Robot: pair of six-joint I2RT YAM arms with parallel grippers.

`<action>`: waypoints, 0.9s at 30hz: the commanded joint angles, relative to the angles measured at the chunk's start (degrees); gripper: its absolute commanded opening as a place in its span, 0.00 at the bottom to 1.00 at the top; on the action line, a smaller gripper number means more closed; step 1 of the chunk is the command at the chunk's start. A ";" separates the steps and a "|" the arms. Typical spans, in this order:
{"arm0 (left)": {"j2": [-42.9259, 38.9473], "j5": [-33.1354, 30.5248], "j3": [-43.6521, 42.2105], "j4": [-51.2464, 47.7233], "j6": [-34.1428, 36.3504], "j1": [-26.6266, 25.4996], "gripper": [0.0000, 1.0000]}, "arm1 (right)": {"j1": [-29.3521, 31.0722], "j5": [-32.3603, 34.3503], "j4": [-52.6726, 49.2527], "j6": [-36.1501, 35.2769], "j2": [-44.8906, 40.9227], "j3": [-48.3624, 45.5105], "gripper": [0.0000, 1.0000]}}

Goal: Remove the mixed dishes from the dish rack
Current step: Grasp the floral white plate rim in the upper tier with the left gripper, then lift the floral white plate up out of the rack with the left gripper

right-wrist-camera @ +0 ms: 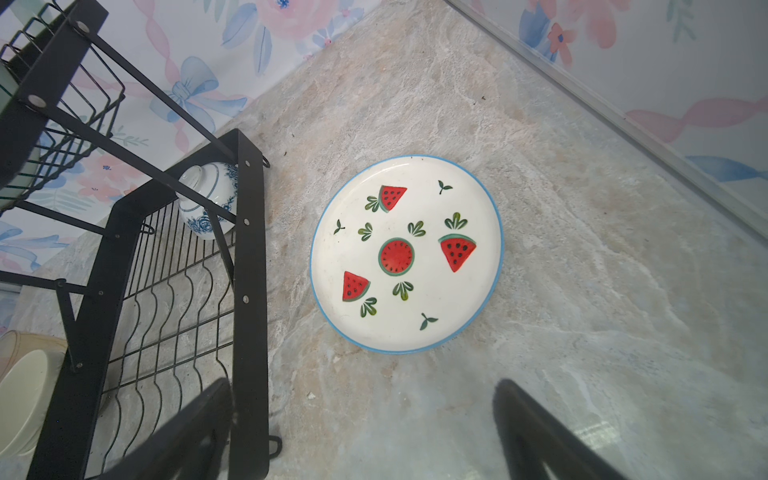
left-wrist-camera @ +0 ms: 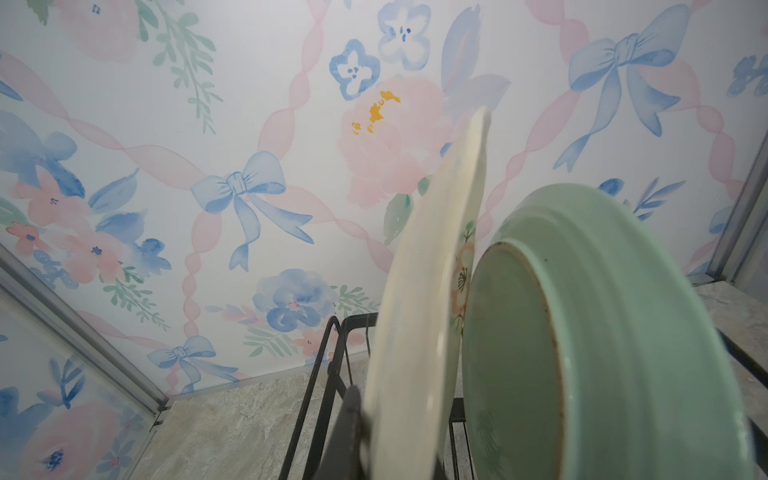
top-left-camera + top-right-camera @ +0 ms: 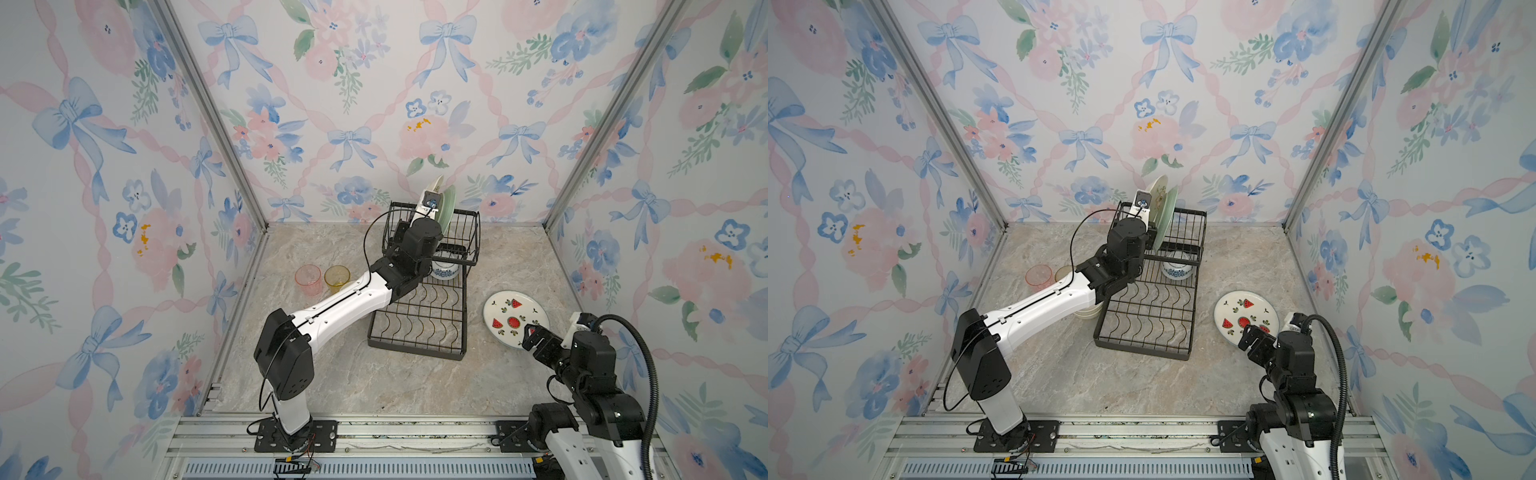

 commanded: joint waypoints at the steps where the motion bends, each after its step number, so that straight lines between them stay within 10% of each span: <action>1: -5.68 -0.90 0.93 8.99 0.98 -0.75 0.00 | -0.33 -0.75 0.12 -1.01 0.44 1.47 0.99; 27: -31.65 -2.41 -18.82 9.26 -8.71 -2.94 0.00 | -0.28 -15.70 6.24 1.54 0.68 4.80 0.99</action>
